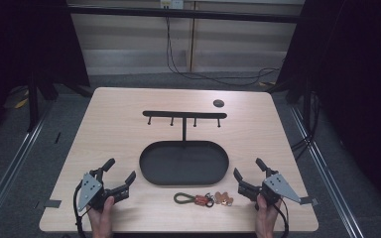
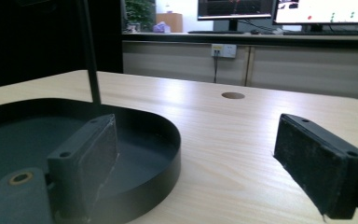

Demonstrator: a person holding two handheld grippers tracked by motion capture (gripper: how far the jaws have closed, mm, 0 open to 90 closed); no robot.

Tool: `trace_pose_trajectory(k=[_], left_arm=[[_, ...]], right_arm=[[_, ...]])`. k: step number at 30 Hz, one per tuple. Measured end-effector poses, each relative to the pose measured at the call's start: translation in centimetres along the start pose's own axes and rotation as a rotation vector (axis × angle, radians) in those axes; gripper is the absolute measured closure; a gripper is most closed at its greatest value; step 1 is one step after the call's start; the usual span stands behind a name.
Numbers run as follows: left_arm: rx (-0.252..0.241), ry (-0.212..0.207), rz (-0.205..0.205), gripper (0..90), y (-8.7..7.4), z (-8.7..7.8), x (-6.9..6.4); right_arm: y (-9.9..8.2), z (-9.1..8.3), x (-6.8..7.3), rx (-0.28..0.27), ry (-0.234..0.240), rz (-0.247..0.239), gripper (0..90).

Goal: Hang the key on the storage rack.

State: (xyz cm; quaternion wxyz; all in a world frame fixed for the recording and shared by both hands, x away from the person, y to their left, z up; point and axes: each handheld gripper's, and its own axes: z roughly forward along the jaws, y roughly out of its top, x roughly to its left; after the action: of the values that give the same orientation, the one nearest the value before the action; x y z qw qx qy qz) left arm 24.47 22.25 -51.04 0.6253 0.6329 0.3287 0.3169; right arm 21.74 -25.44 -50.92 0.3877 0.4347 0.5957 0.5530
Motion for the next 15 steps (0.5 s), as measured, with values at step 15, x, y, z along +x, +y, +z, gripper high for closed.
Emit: trace_pose_trajectory(k=[15], left_arm=[[0.0, 0.0, 0.003, 16.3, 0.01, -0.01, 0.04]], right_arm=[[0.37, 0.69, 0.14, 0.118, -0.021, -0.018, 13.5]])
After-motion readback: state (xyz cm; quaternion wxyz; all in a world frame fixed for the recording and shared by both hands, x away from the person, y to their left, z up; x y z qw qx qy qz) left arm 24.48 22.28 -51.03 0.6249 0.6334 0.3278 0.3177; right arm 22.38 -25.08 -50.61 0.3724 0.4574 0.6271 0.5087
